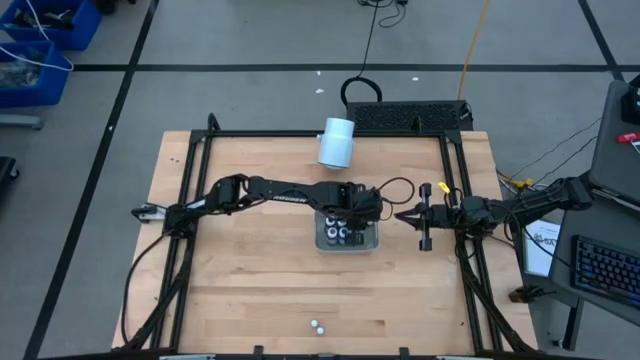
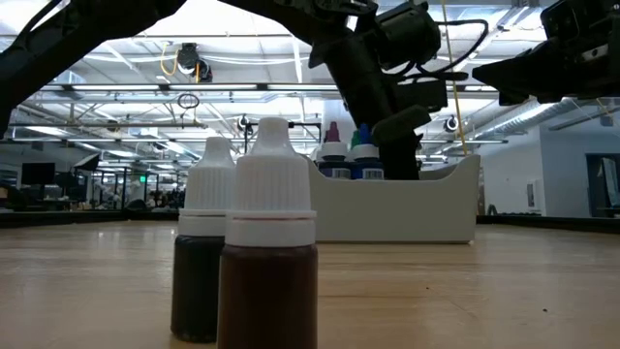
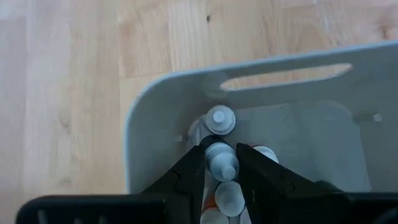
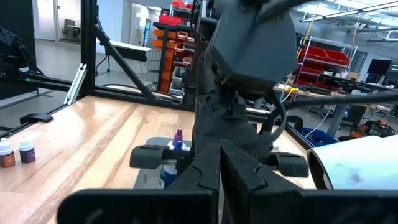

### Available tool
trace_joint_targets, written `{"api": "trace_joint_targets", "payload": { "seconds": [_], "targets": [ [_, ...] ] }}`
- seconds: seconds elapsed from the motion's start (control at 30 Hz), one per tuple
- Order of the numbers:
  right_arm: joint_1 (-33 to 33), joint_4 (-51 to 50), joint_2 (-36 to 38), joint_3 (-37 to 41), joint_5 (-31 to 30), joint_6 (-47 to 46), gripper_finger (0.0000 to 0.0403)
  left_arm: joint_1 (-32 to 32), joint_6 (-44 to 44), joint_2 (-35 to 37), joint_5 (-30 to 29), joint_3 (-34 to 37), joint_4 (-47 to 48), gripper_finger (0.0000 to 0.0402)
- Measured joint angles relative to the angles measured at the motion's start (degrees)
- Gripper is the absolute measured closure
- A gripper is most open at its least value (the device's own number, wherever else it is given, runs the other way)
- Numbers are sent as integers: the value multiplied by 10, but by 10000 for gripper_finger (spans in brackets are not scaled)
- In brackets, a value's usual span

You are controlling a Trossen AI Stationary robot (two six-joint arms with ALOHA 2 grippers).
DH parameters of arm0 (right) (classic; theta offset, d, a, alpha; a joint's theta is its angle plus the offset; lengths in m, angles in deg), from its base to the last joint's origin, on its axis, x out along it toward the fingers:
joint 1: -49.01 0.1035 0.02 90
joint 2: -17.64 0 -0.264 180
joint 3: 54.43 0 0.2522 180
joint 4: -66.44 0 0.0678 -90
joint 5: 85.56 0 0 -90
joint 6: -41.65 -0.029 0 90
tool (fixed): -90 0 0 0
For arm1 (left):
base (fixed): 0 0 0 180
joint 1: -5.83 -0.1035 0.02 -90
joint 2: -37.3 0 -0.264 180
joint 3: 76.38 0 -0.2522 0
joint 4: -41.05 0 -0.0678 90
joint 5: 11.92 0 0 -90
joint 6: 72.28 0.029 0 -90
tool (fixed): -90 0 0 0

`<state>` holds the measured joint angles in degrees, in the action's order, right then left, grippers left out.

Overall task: Pick & Place food coloring
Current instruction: Put the small black food coloring bottle into the gray bin, then put the small red food coloring bottle into the gray bin

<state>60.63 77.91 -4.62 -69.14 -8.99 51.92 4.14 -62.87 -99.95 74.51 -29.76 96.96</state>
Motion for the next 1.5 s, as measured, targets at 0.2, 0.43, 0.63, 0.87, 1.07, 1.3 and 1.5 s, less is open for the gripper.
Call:
{"api": "trace_joint_targets", "payload": {
  "seconds": [0.2,0.43,0.63,0.87,1.07,1.3,1.5],
  "targets": [
    [0,13,0,0,0,-5,399,0,6,0,-1,1,-13,303],
    [0,54,0,0,0,-5,399,0,-1,0,0,1,-17,303],
    [0,71,0,0,0,-5,399,-1,-11,0,15,1,-4,278],
    [0,92,0,0,0,9,399,-3,-18,1,16,-1,-2,229],
    [0,97,0,0,0,9,399,9,19,4,-1,-91,62,225],
    [0,97,0,0,2,9,399,45,30,91,-26,-128,129,227],
    [1,91,-1,0,4,8,399,122,-85,229,-81,-126,278,268]
  ]
}}
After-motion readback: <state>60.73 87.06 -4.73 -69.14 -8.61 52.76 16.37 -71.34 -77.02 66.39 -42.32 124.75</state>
